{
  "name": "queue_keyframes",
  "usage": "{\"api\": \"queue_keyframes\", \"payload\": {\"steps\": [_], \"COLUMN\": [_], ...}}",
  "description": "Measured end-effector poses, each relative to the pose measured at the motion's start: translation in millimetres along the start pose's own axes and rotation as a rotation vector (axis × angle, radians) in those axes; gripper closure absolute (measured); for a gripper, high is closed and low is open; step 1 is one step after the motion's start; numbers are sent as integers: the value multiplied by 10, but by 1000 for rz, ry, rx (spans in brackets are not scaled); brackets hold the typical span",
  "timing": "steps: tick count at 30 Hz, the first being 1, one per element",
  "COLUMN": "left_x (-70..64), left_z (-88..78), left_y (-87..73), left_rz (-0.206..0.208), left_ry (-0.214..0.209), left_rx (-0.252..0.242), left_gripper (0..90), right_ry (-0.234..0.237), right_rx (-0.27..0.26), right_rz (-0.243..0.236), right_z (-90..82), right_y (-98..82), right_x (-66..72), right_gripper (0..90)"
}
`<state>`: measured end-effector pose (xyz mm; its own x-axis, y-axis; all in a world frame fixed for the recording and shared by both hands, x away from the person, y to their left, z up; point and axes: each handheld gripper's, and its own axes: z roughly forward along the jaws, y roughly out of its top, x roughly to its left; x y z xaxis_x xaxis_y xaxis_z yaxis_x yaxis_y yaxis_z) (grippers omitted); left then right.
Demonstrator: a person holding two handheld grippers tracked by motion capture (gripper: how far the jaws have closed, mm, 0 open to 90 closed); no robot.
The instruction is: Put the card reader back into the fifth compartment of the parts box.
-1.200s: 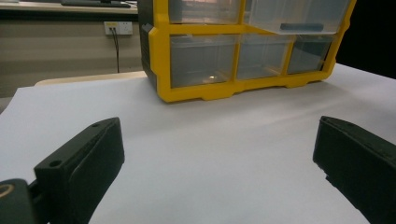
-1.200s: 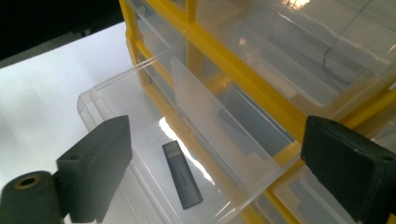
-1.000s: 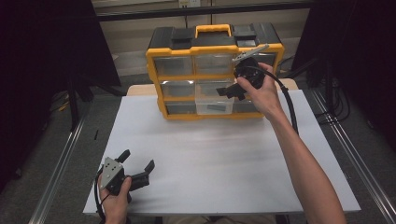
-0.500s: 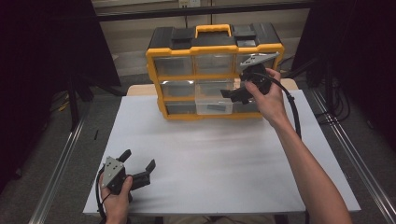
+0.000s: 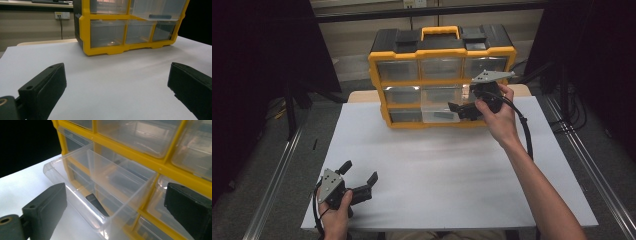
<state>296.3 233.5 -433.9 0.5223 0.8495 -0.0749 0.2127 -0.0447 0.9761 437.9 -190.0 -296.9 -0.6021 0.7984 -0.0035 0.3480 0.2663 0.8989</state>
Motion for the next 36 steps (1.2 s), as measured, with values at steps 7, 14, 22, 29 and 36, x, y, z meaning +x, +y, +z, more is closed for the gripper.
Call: {"api": "queue_keyframes", "payload": {"steps": [7, 14, 22, 29, 36], "left_x": [-6, -5, -12, -13, -10], "left_z": [2, -1, -8, -3, -6], "left_y": [2, 4, 4, 4, 5], "left_rz": [0, -2, 2, 8, 3], "left_ry": [-2, 0, -5, -3, 0], "left_rx": [-1, -6, -5, -1, -6], "left_gripper": [22, 22, 26, 25, 23], "right_ry": [-17, -8, -28, -42, -74], "right_rx": [-49, -70, -101, -131, -146], "right_rz": [22, 35, 39, 89, 79], "right_z": [-72, -150, -222, -307, -396], "right_y": [-138, -252, -418, -602, -745], "right_x": [23, 34, 56, 64, 100], "right_gripper": [35, 35, 34, 34, 27]}}
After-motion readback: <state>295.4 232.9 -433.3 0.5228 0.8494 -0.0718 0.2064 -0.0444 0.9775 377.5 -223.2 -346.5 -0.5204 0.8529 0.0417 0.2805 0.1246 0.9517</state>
